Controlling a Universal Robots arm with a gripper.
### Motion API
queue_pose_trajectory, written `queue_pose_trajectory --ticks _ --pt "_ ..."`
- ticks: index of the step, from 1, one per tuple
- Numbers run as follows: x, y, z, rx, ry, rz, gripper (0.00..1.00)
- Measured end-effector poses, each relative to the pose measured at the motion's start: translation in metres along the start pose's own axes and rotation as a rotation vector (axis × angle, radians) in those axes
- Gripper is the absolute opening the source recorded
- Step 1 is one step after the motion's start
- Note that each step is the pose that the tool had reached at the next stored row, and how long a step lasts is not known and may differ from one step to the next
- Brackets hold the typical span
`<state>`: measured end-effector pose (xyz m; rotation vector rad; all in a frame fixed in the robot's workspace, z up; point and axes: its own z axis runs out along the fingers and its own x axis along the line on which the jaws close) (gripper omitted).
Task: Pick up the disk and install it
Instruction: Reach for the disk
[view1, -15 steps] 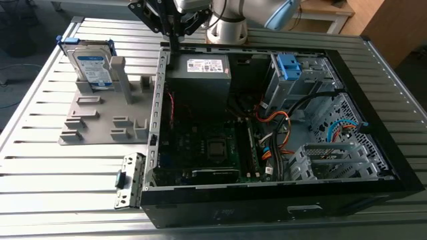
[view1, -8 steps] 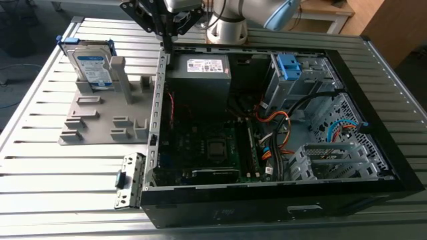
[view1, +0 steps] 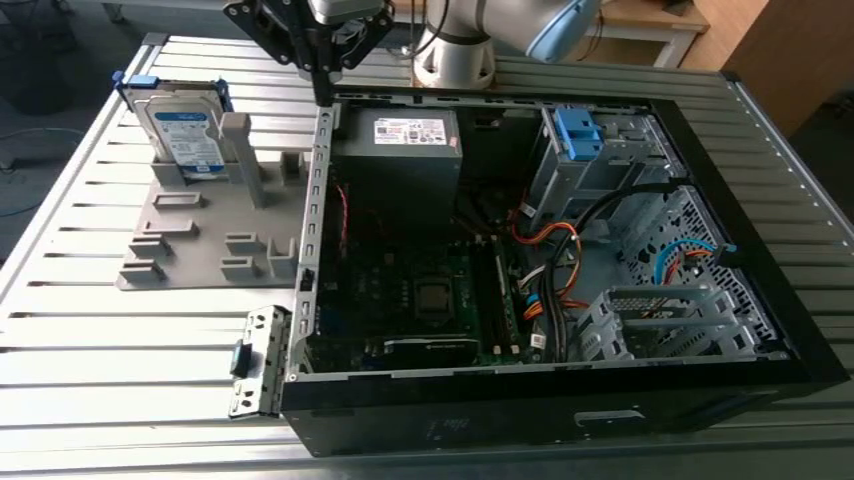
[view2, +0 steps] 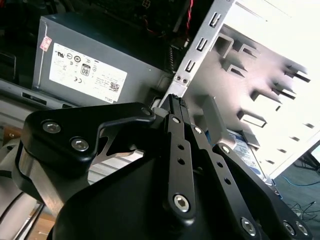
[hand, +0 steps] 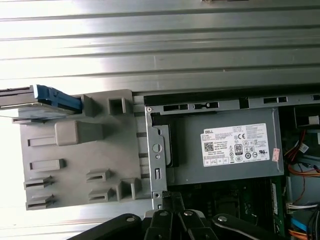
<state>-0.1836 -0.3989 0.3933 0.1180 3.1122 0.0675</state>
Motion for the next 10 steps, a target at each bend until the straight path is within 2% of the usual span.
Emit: queue_pose_trajectory --ticks 10 --pt "0.0131 -0.0010 -0.0002 0.0000 0.0000 0.000 0.11"
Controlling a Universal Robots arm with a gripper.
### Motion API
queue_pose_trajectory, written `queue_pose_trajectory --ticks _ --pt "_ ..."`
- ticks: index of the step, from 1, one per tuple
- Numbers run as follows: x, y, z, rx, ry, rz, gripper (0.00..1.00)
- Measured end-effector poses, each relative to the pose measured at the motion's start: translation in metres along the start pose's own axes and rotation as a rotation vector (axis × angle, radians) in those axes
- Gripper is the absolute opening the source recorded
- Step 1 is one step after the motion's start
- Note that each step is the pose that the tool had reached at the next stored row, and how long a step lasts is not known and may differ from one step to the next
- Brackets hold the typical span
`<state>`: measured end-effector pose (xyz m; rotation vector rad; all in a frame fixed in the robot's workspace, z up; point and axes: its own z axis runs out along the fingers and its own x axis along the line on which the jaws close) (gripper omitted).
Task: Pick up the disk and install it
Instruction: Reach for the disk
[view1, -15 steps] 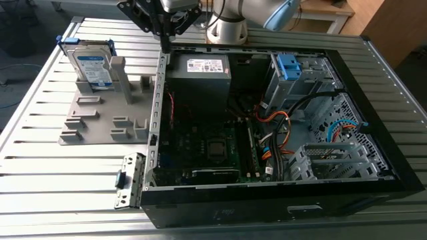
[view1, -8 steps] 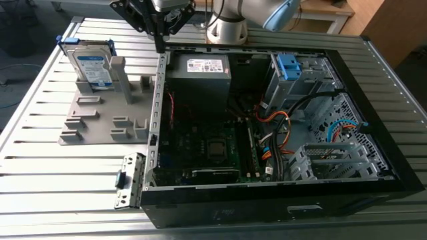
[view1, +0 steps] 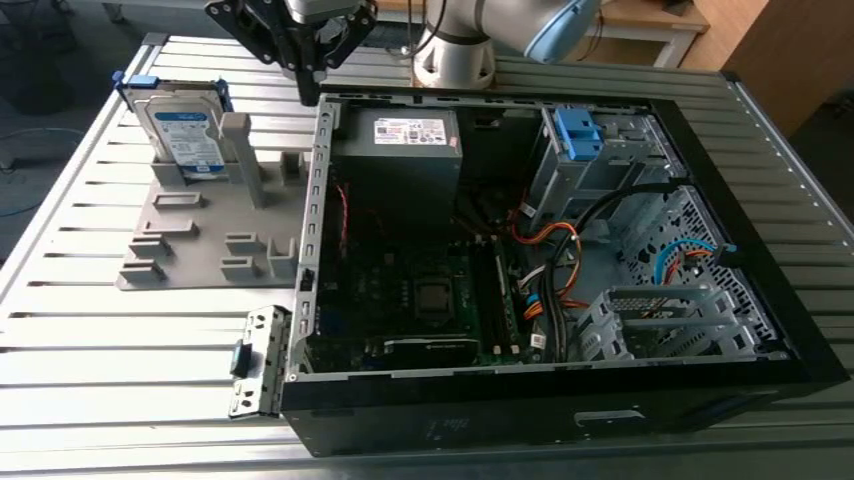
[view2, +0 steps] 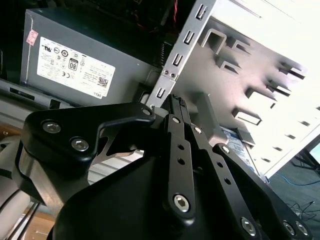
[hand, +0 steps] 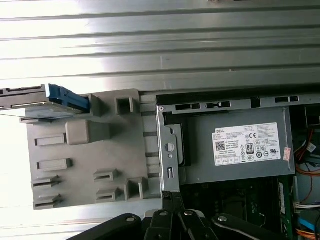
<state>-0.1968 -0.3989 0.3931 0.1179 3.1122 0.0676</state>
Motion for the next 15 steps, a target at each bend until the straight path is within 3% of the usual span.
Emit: queue_pose_trajectory --ticks 15 --pt "0.0228 -0.0017 -0.0004 0.0000 0.0000 0.000 0.11"
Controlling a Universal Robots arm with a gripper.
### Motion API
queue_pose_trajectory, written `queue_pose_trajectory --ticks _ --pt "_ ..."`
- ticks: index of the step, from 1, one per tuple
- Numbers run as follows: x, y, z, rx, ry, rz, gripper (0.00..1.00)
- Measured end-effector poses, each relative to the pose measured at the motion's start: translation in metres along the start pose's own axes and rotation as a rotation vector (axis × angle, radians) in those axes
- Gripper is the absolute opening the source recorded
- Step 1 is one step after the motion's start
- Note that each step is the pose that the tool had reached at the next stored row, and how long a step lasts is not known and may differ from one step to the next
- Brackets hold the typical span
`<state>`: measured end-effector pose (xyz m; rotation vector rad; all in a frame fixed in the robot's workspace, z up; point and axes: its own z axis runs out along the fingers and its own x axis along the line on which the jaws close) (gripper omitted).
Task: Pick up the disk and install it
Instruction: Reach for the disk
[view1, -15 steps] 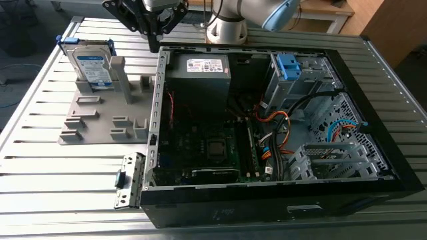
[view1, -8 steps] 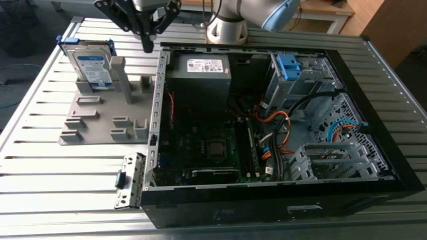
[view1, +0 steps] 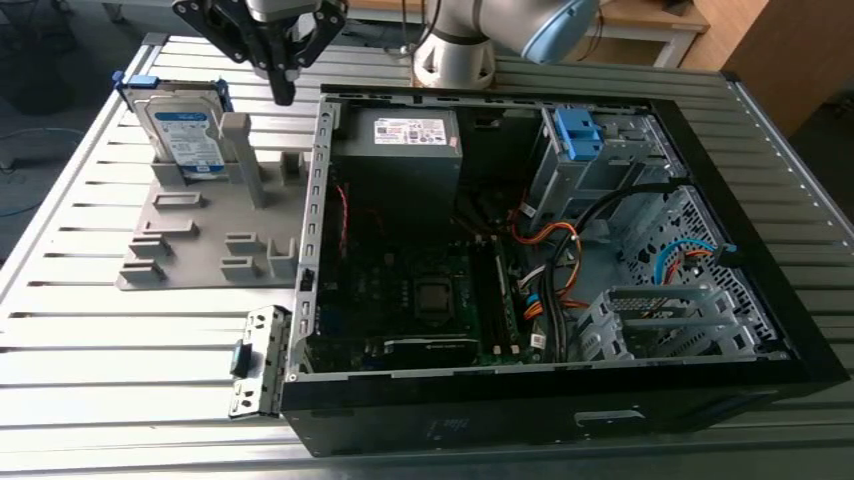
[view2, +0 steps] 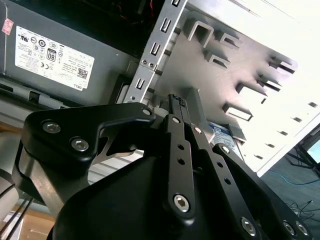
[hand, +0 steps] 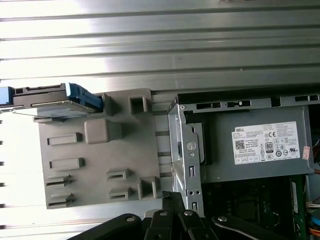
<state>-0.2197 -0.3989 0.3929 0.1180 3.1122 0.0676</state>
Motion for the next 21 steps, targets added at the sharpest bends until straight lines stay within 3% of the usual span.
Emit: queue_pose_trajectory --ticks 21 --pt "0.0248 -0.0019 -0.0004 0.0000 0.0000 0.000 0.11"
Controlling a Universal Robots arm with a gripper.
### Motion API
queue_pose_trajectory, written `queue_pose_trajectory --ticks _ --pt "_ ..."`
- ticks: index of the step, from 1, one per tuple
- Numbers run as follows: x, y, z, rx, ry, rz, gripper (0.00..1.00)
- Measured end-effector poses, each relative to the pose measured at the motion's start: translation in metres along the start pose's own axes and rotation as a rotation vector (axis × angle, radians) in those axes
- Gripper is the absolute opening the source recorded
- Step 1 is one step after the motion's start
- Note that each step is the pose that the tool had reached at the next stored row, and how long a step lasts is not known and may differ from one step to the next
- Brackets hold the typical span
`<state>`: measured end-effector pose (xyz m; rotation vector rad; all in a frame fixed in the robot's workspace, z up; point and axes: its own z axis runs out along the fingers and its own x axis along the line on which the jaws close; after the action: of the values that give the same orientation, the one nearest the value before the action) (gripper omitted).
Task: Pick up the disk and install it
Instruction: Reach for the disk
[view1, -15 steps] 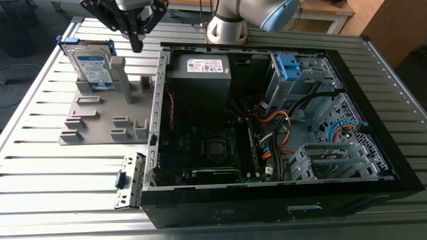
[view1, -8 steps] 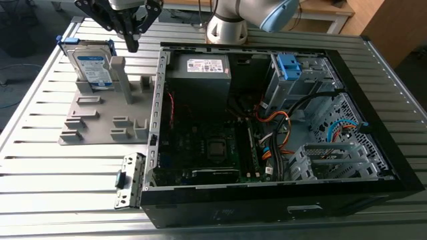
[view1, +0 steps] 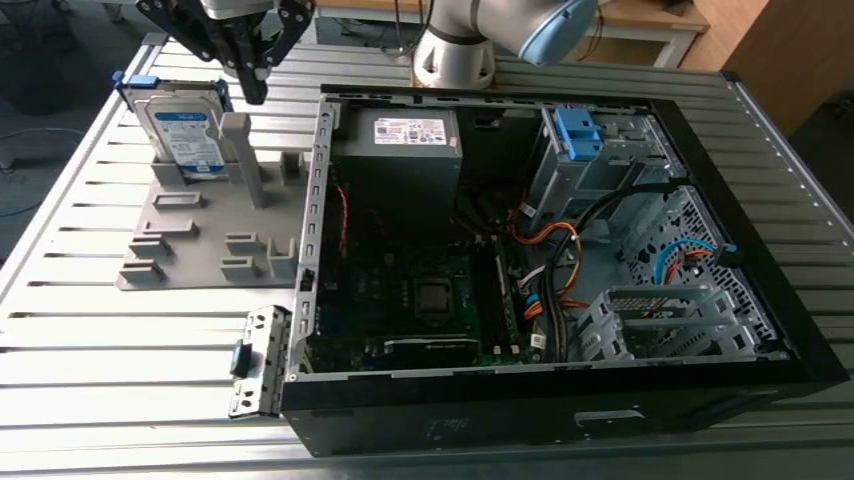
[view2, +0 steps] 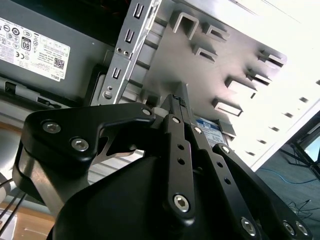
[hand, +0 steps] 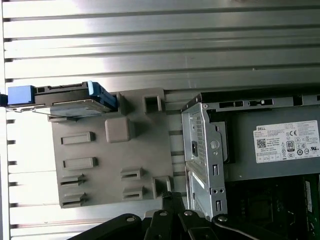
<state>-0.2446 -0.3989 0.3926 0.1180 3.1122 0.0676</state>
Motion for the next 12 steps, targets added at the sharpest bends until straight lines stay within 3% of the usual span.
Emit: queue_pose_trajectory --ticks 12 --pt "0.0135 -0.0010 -0.0001 0.0000 0.0000 0.000 0.11"
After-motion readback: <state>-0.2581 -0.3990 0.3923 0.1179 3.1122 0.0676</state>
